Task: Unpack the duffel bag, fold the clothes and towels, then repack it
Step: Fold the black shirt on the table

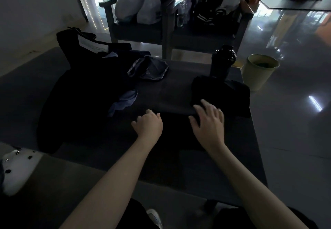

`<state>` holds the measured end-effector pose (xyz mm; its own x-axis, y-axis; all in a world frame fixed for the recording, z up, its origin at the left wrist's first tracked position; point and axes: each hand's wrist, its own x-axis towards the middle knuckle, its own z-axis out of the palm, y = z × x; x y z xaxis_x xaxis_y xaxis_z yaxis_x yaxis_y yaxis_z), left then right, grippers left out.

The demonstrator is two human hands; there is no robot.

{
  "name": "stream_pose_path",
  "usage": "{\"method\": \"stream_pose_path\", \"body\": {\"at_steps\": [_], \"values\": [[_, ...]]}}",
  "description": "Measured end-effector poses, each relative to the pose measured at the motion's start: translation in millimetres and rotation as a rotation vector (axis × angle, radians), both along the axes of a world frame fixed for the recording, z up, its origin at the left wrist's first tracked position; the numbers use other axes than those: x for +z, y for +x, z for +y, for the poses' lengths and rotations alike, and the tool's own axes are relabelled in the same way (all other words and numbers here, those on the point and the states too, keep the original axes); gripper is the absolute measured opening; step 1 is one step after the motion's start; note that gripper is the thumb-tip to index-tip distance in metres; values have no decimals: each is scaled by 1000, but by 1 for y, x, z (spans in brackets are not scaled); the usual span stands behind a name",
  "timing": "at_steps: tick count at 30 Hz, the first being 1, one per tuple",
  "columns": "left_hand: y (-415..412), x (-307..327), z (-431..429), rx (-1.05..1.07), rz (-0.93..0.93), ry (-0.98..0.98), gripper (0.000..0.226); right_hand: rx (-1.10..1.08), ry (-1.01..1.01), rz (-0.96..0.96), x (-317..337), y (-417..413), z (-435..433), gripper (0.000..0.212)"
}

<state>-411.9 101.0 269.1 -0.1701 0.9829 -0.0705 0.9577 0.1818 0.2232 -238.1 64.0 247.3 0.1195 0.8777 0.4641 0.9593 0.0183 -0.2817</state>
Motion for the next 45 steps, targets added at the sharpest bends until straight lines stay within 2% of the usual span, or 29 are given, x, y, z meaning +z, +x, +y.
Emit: {"method": "stream_pose_path", "body": {"at_steps": [2,3,5,7,10,15,21,25,28,31,36,40,43,45], "values": [[2,-2,-1,-27,11,90,46,116,-249,-48,-7,-7,-3,48],[3,-4,-2,-92,14,157,48,134,-398,-34,-13,-6,-3,51],[7,-8,-3,-299,61,213,55,137,-549,-5,-20,-2,0,54],[8,-16,-3,-437,101,123,57,138,-558,3,-23,0,2,55],[2,-28,2,-386,9,-53,57,109,-578,25,-24,6,4,59],[1,-31,9,-360,-54,-75,55,53,-600,28,-25,17,4,63],[-2,-24,-5,-397,-7,-128,52,54,-660,10,-19,16,-13,66],[-6,-12,-12,-476,47,-243,52,85,-694,-87,-7,24,-25,71],[-5,4,-12,-518,54,-342,55,124,-744,-80,3,25,-24,71],[-9,18,-9,-522,-9,-430,61,160,-785,-69,10,29,-25,75],[-11,24,-12,-487,-126,-574,74,163,-805,-131,21,34,-30,95],[-9,29,-20,-522,-105,-543,74,188,-858,-99,28,33,-34,79],[-10,36,-26,-559,-120,-533,68,226,-765,-67,35,37,-39,56],[-10,44,-30,-574,-148,-504,57,247,-692,-7,43,39,-43,41]]}}
